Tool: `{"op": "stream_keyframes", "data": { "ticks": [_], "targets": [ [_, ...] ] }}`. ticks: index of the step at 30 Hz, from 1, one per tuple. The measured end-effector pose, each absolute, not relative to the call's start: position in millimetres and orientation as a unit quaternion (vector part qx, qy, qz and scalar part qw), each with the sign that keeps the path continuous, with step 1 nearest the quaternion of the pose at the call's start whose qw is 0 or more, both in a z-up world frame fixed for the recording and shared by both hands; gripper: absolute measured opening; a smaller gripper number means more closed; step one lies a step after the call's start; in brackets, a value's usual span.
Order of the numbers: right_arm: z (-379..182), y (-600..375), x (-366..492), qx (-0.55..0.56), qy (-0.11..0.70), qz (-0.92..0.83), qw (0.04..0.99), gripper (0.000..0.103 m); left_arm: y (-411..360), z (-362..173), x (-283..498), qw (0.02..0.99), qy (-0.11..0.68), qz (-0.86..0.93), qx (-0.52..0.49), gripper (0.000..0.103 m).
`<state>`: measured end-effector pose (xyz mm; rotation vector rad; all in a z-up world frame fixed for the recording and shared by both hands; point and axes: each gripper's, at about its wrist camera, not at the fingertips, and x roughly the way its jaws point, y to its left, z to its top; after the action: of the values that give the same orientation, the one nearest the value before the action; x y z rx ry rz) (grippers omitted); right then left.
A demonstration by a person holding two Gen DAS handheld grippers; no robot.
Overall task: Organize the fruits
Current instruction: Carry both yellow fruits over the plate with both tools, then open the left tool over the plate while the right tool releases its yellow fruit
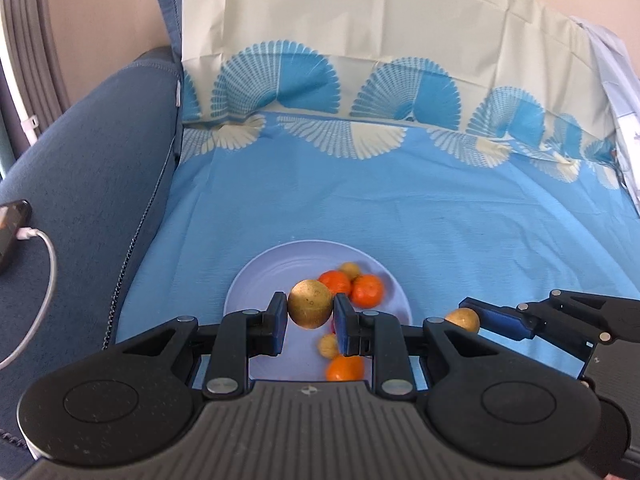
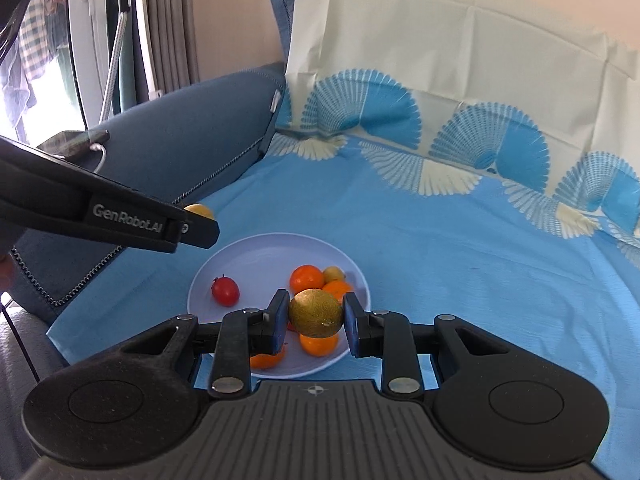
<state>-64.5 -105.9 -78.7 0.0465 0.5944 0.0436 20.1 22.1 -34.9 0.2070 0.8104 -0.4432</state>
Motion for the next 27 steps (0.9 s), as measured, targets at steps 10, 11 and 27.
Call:
{"op": "stream_keyframes", "data": {
  "ticks": [10,11,27],
  "targets": [
    [-107,-99,-12,-0.001,0.317,0.036,0.948,0.030,17,-81,69,0.875,0.432,-0.197,0.098,0.027],
    [-111,-99,-8,-0.001,0.319,0.036,0.947,0.030,16,-85,73,0.873,0.436,-0.193,0.101,0.027],
    [-103,-105,-5,0.000,0.305,0.056,0.951,0.084,24,-56,60,0.880,0.422,-0.200,0.090,0.103]
  ]
}}
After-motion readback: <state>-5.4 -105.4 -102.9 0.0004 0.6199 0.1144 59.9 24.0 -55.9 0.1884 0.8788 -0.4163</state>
